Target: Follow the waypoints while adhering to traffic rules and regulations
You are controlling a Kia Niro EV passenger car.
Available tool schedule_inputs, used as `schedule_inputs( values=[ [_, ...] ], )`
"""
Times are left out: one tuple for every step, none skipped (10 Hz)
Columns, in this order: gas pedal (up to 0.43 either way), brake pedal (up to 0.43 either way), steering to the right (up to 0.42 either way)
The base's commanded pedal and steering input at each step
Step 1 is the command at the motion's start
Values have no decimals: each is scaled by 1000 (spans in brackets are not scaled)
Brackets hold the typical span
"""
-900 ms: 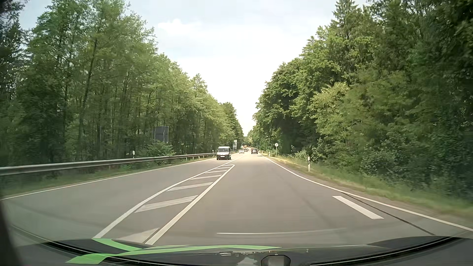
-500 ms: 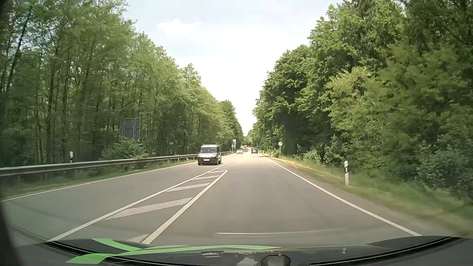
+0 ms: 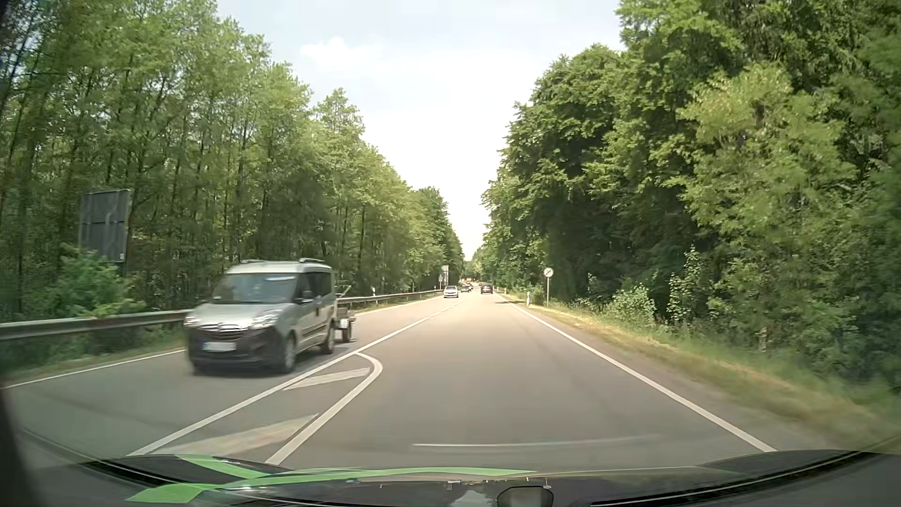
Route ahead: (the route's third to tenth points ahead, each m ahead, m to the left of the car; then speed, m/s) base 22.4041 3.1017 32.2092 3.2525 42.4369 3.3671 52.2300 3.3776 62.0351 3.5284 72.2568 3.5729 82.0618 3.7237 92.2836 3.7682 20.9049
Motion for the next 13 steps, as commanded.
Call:
schedule_inputs(
  values=[
    [248, 0, -3],
    [260, 0, -1],
    [268, 0, -1],
    [280, 0, -1],
    [280, 0, -1],
    [287, 0, -1],
    [311, 0, -1],
    [311, 0, -1],
    [311, 0, -1],
    [311, 0, 0],
    [311, 0, -1],
    [311, 0, -1],
    [311, 0, -1]
  ],
)
